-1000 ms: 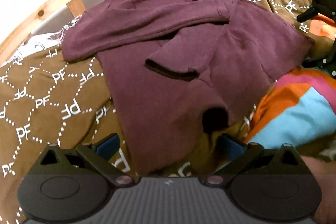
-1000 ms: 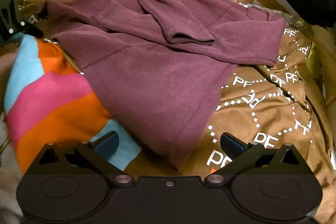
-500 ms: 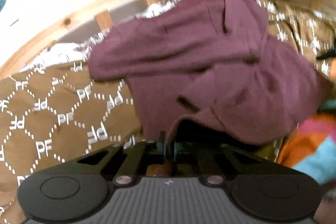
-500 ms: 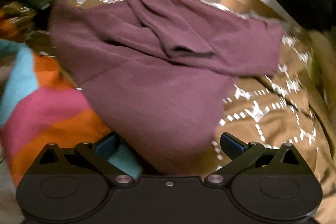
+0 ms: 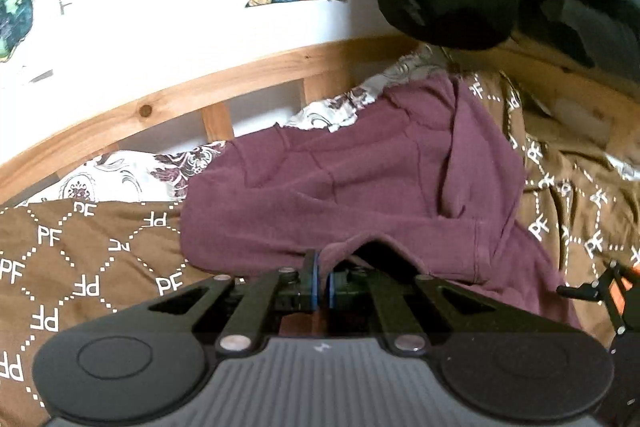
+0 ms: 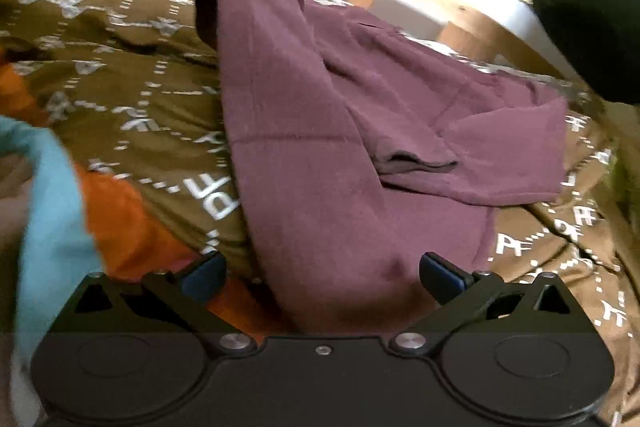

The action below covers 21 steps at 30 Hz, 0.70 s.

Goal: Fold small clothes
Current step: 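Grasp the shirt hem with the left tool while the right tool grasps beside it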

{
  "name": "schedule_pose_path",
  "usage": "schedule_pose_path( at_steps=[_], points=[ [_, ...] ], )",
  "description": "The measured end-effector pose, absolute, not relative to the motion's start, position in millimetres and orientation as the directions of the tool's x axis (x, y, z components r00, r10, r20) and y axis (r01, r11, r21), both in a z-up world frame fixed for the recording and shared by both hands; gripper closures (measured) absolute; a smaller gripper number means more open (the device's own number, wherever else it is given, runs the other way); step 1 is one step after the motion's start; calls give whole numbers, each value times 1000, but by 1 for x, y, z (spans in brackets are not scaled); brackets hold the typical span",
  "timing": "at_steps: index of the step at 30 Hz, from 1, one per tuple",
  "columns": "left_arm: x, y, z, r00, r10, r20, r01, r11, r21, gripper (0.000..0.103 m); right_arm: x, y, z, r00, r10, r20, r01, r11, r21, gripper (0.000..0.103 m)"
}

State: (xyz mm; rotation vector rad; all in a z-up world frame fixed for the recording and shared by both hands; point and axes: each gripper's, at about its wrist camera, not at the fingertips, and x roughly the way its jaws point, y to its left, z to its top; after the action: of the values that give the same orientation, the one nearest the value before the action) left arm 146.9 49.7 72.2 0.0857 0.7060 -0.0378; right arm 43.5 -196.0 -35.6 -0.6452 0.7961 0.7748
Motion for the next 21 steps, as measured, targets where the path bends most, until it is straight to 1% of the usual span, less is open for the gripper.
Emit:
schedule_pose_path(
  at_steps=[1, 2, 3, 4, 6, 7, 8, 9, 10, 11, 12, 14, 17, 21],
  points=[
    [144, 51, 73, 764, -2, -645, 61, 996, 70, 99, 43, -194, -38, 499, 326, -803, -781, 571, -253, 10],
    [141, 53, 74, 767, 2, -642, 60, 995, 75, 99, 42, -192, -41, 546, 282, -789, -755, 574, -318, 19],
    [137, 55, 74, 769, 10, -640, 57, 995, 84, 99, 40, -191, -45, 578, 245, -778, -739, 562, -372, 21],
    [133, 57, 74, 770, 18, -638, 53, 994, 92, 99, 39, -192, -47, 593, 235, -771, -733, 553, -395, 22],
    [121, 60, 74, 771, 28, -637, 49, 994, 103, 99, 36, -197, -48, 636, 208, -743, -712, 530, -461, 40],
    [114, 62, 73, 770, 31, -637, 46, 994, 103, 99, 33, -199, -49, 660, 184, -728, -701, 498, -510, 57],
    [105, 64, 71, 770, 31, -637, 44, 994, 101, 99, 31, -203, -48, 667, 175, -724, -698, 485, -527, 70],
    [95, 65, 70, 771, 28, -636, 42, 994, 96, 99, 31, -209, -45, 665, 171, -727, -699, 486, -524, 77],
    [85, 66, 67, 773, 23, -633, 45, 995, 91, 99, 32, -215, -40, 657, 175, -734, -702, 498, -510, 88],
    [75, 66, 65, 776, 21, -630, 49, 994, 93, 99, 33, -219, -33, 658, 179, -732, -700, 504, -506, 95],
    [63, 65, 63, 779, 27, -627, 53, 993, 108, 100, 32, -224, -25, 668, 188, -720, -694, 506, -512, 98],
    [41, 64, 60, 781, 20, -624, 58, 993, 105, 100, 28, -232, -7, 682, 214, -700, -686, 519, -510, 98],
    [8, 68, 56, 772, 0, -636, 49, 997, 59, 100, 26, -243, 22, 666, 247, -704, -695, 550, -464, 98],
    [-30, 84, 55, 741, -49, -670, 37, 999, -32, 100, 14, -258, 57, 612, 292, -735, -729, 570, -380, 98]
  ],
)
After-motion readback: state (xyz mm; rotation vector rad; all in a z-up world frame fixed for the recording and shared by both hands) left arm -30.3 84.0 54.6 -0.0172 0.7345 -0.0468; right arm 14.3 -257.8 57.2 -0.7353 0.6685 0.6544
